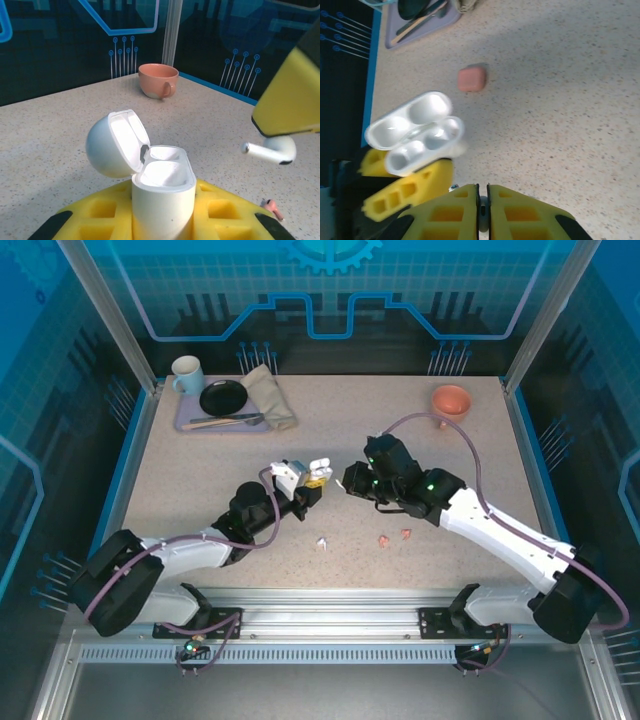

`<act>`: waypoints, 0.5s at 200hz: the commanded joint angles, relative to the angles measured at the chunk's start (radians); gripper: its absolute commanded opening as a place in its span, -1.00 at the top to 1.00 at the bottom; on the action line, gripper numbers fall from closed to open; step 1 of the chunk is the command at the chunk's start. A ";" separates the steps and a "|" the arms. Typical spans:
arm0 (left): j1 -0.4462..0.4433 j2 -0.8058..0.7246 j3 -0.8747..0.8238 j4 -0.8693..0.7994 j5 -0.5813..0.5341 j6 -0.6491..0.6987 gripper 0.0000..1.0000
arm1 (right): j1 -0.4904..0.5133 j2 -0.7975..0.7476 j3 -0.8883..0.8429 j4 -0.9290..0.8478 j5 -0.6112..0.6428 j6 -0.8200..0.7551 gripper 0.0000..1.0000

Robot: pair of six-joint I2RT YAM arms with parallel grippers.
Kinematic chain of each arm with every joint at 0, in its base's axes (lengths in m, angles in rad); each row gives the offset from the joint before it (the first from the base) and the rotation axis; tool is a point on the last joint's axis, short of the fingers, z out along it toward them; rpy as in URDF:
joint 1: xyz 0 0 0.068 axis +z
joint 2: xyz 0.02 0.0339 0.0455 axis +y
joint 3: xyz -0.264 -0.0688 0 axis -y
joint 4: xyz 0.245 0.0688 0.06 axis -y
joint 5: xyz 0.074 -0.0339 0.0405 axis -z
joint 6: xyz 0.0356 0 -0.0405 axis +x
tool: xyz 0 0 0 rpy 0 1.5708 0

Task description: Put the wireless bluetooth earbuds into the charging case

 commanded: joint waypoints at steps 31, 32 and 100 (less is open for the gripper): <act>0.007 -0.047 -0.006 -0.018 -0.037 0.039 1.00 | -0.021 0.075 -0.175 0.031 0.024 0.074 0.79; 0.007 -0.048 -0.007 -0.018 -0.036 0.039 1.00 | -0.022 0.079 -0.179 0.033 0.025 0.075 0.79; 0.006 -0.090 -0.021 -0.041 -0.042 0.037 1.00 | -0.040 0.350 -0.248 0.171 0.008 0.107 0.79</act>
